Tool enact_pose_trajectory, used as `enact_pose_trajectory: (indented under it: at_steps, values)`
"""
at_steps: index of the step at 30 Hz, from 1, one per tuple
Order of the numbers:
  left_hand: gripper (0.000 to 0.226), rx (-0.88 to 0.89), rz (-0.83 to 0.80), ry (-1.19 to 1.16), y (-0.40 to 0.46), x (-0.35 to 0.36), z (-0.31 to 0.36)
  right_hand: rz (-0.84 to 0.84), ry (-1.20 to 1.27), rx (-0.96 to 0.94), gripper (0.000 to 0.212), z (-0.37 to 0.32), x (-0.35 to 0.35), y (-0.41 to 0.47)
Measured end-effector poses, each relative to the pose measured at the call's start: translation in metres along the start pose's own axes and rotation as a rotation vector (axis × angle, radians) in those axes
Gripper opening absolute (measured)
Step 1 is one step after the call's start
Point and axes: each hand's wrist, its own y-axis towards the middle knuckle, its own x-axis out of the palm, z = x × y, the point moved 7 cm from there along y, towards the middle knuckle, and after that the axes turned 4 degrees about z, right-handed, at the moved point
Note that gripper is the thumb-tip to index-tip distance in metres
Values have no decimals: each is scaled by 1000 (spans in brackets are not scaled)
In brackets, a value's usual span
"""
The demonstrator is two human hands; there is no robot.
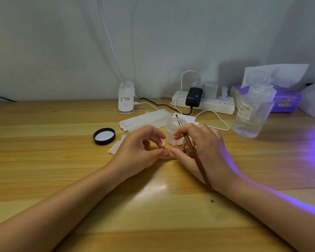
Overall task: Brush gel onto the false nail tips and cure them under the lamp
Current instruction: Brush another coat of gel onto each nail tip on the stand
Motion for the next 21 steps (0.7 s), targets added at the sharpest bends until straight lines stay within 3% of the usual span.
enact_pose_trajectory:
  at_steps: [13, 21]
  values:
    - [31, 13, -22, 21, -1, 2, 0, 22, 43, -89, 24, -3, 0, -1]
    - [40, 191, 30, 214, -9, 0, 16, 86, 176, -90, 23, -8, -10, -1]
